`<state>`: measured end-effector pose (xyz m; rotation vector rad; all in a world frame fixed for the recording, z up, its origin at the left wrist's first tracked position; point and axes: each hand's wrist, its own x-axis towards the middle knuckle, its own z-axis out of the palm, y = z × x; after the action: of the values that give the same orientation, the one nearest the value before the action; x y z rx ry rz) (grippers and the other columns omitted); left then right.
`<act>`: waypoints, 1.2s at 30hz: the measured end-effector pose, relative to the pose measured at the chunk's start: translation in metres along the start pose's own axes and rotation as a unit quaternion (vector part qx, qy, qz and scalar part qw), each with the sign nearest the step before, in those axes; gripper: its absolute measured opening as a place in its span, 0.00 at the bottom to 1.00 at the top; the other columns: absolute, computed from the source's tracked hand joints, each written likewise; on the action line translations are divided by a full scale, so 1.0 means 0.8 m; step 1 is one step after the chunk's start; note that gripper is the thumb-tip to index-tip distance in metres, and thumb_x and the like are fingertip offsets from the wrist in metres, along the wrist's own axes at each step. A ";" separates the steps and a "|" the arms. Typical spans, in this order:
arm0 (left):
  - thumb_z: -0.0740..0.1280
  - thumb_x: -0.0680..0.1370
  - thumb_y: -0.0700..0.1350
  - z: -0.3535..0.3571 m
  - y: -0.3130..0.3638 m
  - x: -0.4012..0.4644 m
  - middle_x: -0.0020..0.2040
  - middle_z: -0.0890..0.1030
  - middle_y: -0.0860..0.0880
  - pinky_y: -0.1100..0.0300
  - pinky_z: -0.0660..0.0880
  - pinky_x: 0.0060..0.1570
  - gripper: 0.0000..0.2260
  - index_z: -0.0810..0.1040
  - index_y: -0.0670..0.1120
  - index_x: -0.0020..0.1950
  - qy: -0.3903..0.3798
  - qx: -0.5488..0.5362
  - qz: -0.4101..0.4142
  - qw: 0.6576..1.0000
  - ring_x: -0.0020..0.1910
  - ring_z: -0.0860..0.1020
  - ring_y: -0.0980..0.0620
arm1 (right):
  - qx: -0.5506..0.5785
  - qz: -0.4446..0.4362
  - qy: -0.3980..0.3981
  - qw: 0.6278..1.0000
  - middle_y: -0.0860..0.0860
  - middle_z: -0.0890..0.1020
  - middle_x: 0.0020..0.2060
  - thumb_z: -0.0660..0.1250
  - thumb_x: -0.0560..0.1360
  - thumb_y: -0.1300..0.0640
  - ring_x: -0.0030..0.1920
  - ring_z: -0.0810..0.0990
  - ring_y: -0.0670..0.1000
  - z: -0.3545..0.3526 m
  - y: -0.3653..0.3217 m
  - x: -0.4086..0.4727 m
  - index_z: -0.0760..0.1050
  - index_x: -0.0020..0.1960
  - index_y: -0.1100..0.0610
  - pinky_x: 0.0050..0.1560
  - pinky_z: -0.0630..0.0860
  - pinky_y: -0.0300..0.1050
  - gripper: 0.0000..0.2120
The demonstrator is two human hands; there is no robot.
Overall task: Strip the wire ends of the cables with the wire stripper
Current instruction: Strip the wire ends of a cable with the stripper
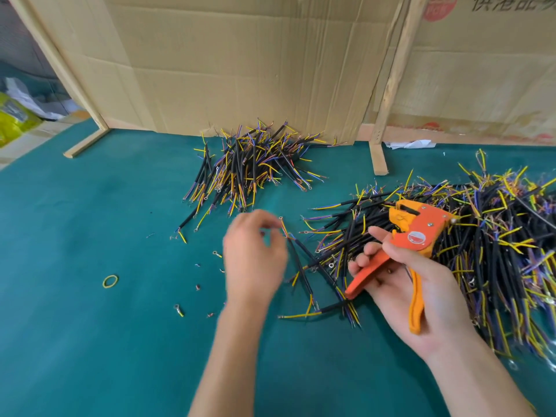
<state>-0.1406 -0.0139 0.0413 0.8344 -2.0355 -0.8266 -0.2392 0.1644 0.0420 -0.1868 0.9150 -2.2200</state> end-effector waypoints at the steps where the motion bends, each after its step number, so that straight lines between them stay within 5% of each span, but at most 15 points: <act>1: 0.70 0.73 0.40 -0.014 -0.016 0.007 0.45 0.81 0.51 0.51 0.76 0.53 0.06 0.77 0.49 0.48 0.000 0.052 -0.064 0.997 0.46 0.79 0.48 | -0.004 0.007 -0.011 1.000 0.58 0.79 0.40 0.69 0.70 0.63 0.40 0.80 0.56 0.001 0.002 0.000 0.75 0.67 0.65 0.47 0.82 0.53 0.25; 4: 0.71 0.74 0.49 -0.035 -0.045 0.013 0.48 0.80 0.46 0.52 0.73 0.49 0.11 0.74 0.47 0.51 -0.069 0.183 -0.211 0.958 0.52 0.77 0.40 | -0.022 0.028 -0.039 0.999 0.60 0.79 0.41 0.70 0.69 0.64 0.40 0.80 0.58 0.005 0.011 -0.002 0.74 0.67 0.67 0.47 0.82 0.55 0.26; 10: 0.68 0.76 0.46 -0.036 -0.040 0.024 0.47 0.82 0.41 0.55 0.71 0.44 0.04 0.80 0.47 0.45 -0.102 0.231 -0.192 0.948 0.49 0.78 0.37 | -0.051 0.077 -0.072 0.993 0.62 0.78 0.42 0.74 0.67 0.64 0.39 0.78 0.59 0.013 0.014 -0.008 0.76 0.65 0.67 0.46 0.82 0.55 0.27; 13: 0.67 0.75 0.46 -0.039 -0.025 0.022 0.35 0.83 0.47 0.55 0.76 0.41 0.07 0.79 0.48 0.38 -0.087 0.142 -0.173 0.971 0.42 0.81 0.41 | -0.055 0.103 -0.100 0.988 0.62 0.78 0.43 0.77 0.66 0.63 0.39 0.78 0.59 0.015 0.011 -0.012 0.75 0.67 0.67 0.45 0.81 0.55 0.30; 16: 0.68 0.78 0.41 -0.029 -0.002 0.007 0.33 0.84 0.48 0.59 0.75 0.27 0.06 0.81 0.43 0.42 -0.088 -0.104 -0.207 0.969 0.30 0.81 0.51 | -0.058 0.112 -0.116 0.985 0.64 0.79 0.45 0.78 0.64 0.61 0.39 0.79 0.59 0.015 0.009 -0.013 0.76 0.66 0.67 0.45 0.81 0.55 0.32; 21: 0.69 0.78 0.34 0.006 0.038 -0.014 0.37 0.85 0.45 0.64 0.79 0.32 0.06 0.78 0.36 0.54 -0.087 -0.445 -0.283 0.845 0.34 0.83 0.53 | -0.075 0.107 -0.112 0.985 0.66 0.82 0.58 0.74 0.68 0.62 0.38 0.80 0.59 0.013 0.007 -0.013 0.78 0.64 0.65 0.44 0.81 0.54 0.25; 27: 0.71 0.76 0.33 0.039 0.054 -0.024 0.41 0.83 0.44 0.63 0.78 0.34 0.10 0.78 0.37 0.57 -0.080 -0.500 -0.316 0.803 0.34 0.82 0.52 | -0.072 0.072 -0.095 0.990 0.63 0.81 0.52 0.70 0.69 0.62 0.39 0.79 0.59 0.012 0.003 -0.011 0.78 0.64 0.66 0.45 0.81 0.55 0.24; 36: 0.72 0.76 0.36 0.048 0.038 -0.026 0.34 0.79 0.45 0.62 0.78 0.34 0.05 0.77 0.41 0.45 -0.066 -0.495 -0.245 0.831 0.32 0.78 0.52 | -0.076 0.069 -0.096 0.990 0.65 0.82 0.57 0.72 0.68 0.63 0.40 0.80 0.60 0.011 0.004 -0.011 0.79 0.62 0.66 0.43 0.81 0.54 0.23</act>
<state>-0.1707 0.0301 0.0371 0.6625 -1.1627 -2.0245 -0.2278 0.1636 0.0479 -0.3897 0.9595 -1.9691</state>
